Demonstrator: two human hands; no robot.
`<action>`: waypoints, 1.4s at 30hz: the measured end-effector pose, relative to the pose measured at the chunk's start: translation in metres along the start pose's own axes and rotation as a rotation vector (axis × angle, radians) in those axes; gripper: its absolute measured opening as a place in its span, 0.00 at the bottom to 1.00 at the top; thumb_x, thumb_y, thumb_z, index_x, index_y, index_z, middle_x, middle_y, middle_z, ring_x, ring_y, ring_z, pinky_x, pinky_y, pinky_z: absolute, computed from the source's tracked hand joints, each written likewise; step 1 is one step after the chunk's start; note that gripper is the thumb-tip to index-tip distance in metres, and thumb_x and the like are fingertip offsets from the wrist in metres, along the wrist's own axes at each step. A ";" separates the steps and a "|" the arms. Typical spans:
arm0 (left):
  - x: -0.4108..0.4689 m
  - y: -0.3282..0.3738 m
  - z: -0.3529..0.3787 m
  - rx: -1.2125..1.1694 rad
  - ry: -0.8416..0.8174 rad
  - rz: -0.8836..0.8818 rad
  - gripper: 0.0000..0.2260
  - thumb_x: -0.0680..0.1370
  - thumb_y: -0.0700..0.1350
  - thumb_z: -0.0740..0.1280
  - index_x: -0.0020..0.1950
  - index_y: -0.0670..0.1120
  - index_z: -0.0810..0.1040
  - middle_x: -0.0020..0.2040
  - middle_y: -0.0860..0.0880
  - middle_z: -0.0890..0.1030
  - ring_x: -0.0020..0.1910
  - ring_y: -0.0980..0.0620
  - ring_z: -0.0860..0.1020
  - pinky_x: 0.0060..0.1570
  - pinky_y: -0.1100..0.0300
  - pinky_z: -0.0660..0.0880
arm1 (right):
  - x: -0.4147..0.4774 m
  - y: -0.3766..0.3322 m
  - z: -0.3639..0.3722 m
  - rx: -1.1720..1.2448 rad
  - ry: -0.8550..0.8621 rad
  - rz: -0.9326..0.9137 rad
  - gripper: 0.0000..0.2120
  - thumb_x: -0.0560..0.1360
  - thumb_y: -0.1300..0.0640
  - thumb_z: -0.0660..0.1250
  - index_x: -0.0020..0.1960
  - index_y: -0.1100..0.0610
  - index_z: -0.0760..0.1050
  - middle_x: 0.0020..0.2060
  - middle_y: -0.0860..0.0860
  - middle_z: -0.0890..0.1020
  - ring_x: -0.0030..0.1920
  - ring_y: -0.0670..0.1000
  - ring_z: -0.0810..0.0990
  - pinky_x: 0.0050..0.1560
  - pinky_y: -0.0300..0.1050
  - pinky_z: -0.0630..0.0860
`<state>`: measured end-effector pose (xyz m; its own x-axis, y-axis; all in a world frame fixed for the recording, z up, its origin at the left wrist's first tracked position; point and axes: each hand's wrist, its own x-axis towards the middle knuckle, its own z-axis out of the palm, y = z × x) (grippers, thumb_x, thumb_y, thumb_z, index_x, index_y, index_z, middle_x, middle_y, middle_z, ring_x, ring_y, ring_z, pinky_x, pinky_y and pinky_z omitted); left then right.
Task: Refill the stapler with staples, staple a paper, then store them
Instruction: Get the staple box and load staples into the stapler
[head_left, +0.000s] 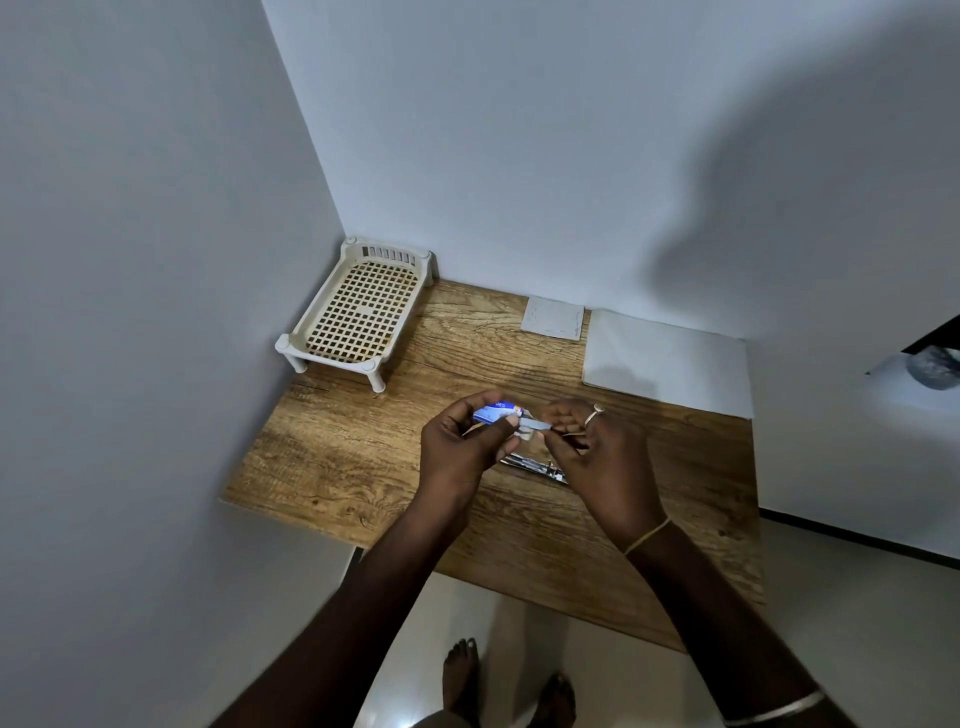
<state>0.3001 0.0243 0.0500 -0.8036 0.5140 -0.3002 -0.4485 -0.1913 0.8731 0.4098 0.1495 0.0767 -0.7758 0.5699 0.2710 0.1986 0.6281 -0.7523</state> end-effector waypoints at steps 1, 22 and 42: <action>0.000 0.000 0.000 0.002 0.006 -0.002 0.13 0.73 0.35 0.77 0.56 0.43 0.84 0.51 0.40 0.87 0.50 0.44 0.86 0.47 0.55 0.83 | -0.001 0.000 -0.001 -0.006 -0.003 0.007 0.13 0.72 0.65 0.75 0.54 0.53 0.83 0.45 0.46 0.86 0.44 0.40 0.83 0.48 0.23 0.74; -0.008 0.002 0.001 -0.042 -0.003 -0.070 0.15 0.73 0.33 0.75 0.59 0.40 0.83 0.51 0.40 0.87 0.50 0.45 0.86 0.50 0.53 0.84 | -0.004 -0.005 -0.009 -0.085 -0.037 0.147 0.13 0.72 0.64 0.74 0.53 0.52 0.81 0.43 0.45 0.86 0.43 0.40 0.83 0.45 0.33 0.79; -0.014 0.001 0.005 -0.030 -0.051 -0.086 0.14 0.74 0.31 0.74 0.58 0.41 0.83 0.49 0.41 0.87 0.49 0.44 0.86 0.46 0.56 0.83 | 0.004 -0.009 -0.013 -0.107 -0.181 -0.015 0.14 0.72 0.60 0.74 0.55 0.48 0.79 0.42 0.43 0.84 0.43 0.41 0.83 0.43 0.39 0.81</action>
<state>0.3130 0.0208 0.0570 -0.7408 0.5714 -0.3532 -0.5276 -0.1693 0.8325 0.4123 0.1530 0.0925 -0.8720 0.4619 0.1619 0.2416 0.6938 -0.6784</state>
